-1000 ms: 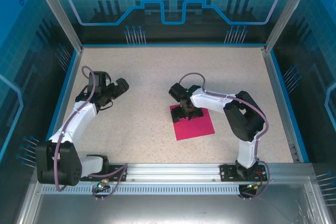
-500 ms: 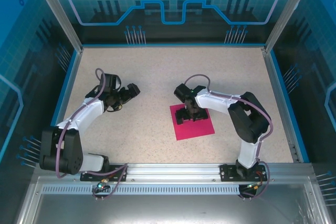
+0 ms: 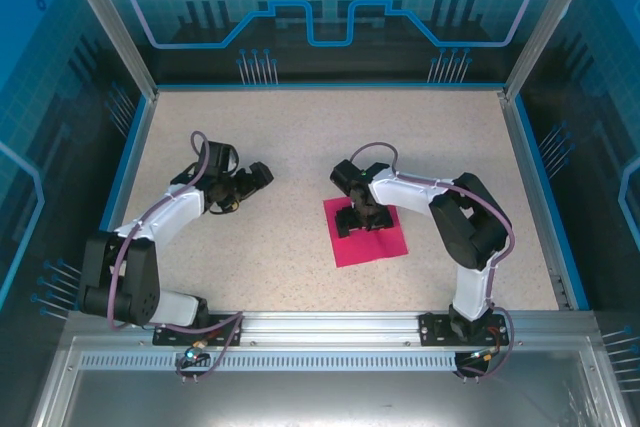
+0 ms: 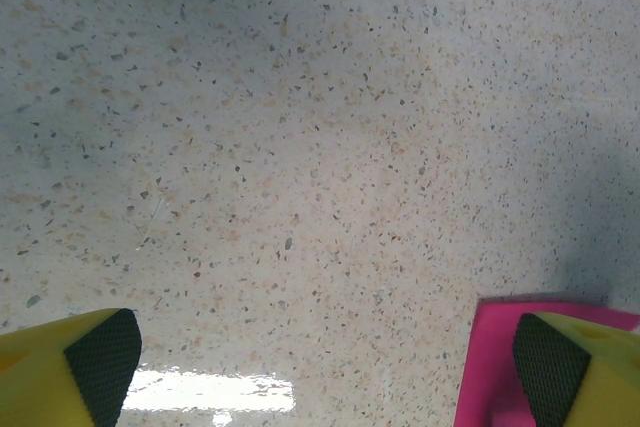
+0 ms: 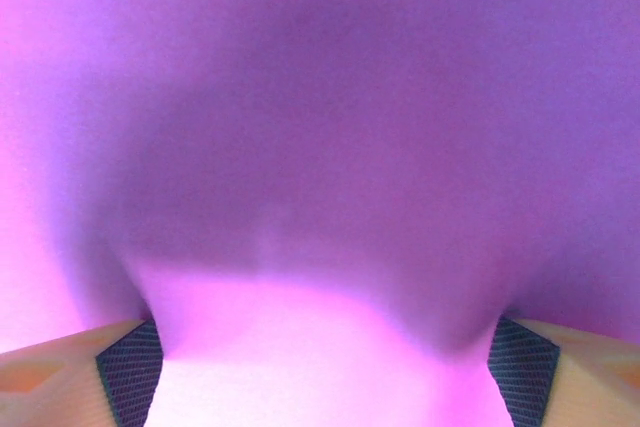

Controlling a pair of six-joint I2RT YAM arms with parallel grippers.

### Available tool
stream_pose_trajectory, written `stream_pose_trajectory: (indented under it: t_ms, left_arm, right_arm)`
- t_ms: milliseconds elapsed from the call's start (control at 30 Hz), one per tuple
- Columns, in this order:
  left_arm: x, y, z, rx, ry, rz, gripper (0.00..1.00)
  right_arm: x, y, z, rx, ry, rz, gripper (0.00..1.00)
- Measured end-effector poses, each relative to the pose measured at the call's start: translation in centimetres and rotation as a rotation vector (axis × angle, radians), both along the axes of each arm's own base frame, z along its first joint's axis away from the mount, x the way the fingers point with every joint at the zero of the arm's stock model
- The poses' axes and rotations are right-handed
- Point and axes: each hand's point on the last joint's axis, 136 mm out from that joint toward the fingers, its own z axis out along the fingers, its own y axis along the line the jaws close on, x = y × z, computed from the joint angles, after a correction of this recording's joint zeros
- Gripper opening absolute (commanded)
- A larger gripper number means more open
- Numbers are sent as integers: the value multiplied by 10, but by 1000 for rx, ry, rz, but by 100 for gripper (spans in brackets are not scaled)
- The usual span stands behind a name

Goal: Fold a paper plane with a square sheet of paper (pick it up from the middle)
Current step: Fold the square sheet of paper in half at the center of the table.

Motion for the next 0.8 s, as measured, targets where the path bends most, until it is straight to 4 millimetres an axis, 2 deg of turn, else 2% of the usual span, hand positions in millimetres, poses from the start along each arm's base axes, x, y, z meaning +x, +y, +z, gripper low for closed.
stream_pose_trajectory:
  t_ms: [267, 400, 567, 800]
  left_arm:
    - [-1, -3, -3, 1, 10, -7, 99]
    - [-1, -6, -4, -1, 14, -16, 99]
    - [-1, -7, -5, -1, 16, -20, 99]
    - [-2, -7, -5, -1, 17, -21, 99]
  right_arm:
    - [3, -2, 2, 22, -5, -12, 79]
    - [4, -2, 4, 39, -11, -12, 89]
    - [8, -2, 9, 37, -31, -3, 97]
    - [28, 3, 25, 44, -95, -8, 98]
